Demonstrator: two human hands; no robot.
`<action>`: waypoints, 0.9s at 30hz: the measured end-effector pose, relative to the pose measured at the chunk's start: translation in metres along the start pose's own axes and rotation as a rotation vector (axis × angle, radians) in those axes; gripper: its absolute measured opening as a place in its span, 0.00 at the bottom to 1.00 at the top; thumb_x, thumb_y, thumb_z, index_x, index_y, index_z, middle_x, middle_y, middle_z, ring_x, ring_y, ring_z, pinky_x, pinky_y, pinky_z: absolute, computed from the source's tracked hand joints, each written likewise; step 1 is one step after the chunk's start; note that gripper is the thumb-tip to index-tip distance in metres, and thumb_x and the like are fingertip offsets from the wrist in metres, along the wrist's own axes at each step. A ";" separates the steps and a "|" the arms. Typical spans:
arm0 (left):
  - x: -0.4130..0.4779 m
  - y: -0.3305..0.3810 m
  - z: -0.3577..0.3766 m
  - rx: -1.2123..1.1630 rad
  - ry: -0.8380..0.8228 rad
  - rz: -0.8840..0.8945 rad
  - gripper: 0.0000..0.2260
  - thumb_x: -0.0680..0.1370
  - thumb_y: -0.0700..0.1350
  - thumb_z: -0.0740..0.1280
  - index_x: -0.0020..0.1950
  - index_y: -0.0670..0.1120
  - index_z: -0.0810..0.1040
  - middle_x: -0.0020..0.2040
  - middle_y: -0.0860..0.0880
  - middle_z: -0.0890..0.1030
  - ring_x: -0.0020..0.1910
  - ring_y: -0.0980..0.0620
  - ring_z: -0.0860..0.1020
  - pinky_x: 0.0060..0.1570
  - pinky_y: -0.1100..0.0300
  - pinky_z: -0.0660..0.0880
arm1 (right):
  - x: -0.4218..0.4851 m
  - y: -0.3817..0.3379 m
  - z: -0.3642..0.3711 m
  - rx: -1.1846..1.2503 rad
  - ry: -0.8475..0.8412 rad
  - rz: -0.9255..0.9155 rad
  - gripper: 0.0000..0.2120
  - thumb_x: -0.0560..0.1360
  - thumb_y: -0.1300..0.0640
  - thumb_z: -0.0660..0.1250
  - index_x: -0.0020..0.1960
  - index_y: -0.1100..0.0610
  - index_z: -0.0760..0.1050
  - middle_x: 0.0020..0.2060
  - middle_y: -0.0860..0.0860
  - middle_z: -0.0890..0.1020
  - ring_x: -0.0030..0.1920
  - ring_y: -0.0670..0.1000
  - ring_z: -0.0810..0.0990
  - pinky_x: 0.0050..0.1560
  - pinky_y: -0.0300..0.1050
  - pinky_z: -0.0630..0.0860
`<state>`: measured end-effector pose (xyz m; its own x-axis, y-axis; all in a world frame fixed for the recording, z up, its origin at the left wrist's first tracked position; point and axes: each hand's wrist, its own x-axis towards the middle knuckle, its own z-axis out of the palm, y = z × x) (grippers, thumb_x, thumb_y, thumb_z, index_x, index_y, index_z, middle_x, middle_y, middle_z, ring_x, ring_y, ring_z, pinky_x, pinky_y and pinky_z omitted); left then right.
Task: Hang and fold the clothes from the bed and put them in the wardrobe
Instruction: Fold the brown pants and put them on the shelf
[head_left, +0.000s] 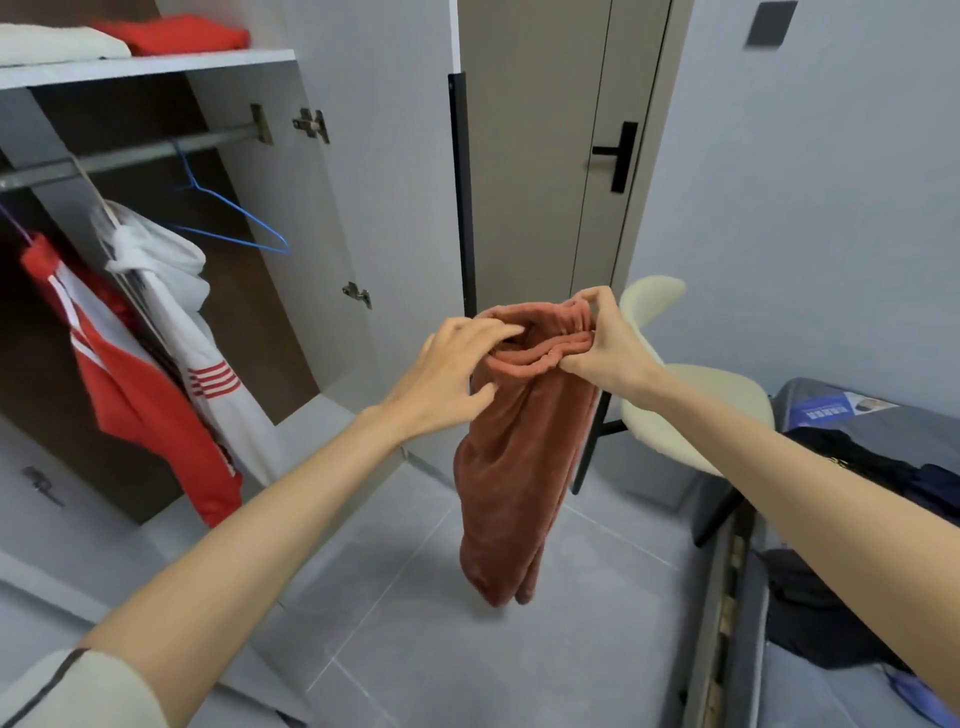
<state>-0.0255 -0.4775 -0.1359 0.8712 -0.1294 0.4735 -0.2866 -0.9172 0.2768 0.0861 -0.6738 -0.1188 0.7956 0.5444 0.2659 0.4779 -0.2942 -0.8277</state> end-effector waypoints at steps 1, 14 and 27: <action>0.002 0.002 0.002 0.035 -0.039 0.024 0.24 0.72 0.47 0.68 0.67 0.55 0.70 0.64 0.59 0.71 0.59 0.54 0.63 0.60 0.56 0.59 | 0.000 0.002 -0.002 0.028 -0.008 0.003 0.23 0.66 0.68 0.68 0.56 0.55 0.63 0.45 0.49 0.77 0.39 0.41 0.77 0.40 0.31 0.73; 0.037 0.008 0.012 0.026 -0.132 -0.163 0.07 0.70 0.47 0.69 0.40 0.46 0.73 0.55 0.49 0.66 0.53 0.50 0.66 0.51 0.59 0.63 | -0.007 0.034 -0.024 -0.269 0.003 0.017 0.21 0.68 0.61 0.61 0.59 0.47 0.67 0.36 0.52 0.79 0.35 0.45 0.75 0.34 0.34 0.71; 0.039 0.016 0.052 -0.975 -0.230 -0.703 0.22 0.62 0.48 0.81 0.53 0.50 0.82 0.48 0.52 0.85 0.49 0.53 0.83 0.43 0.63 0.80 | -0.044 0.049 -0.047 -0.011 0.070 0.370 0.12 0.72 0.59 0.61 0.49 0.59 0.82 0.37 0.48 0.79 0.39 0.45 0.75 0.40 0.39 0.71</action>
<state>0.0247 -0.5173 -0.1566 0.9784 0.1261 -0.1636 0.1829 -0.1599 0.9700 0.0918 -0.7490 -0.1478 0.9385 0.3449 -0.0171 0.1569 -0.4701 -0.8686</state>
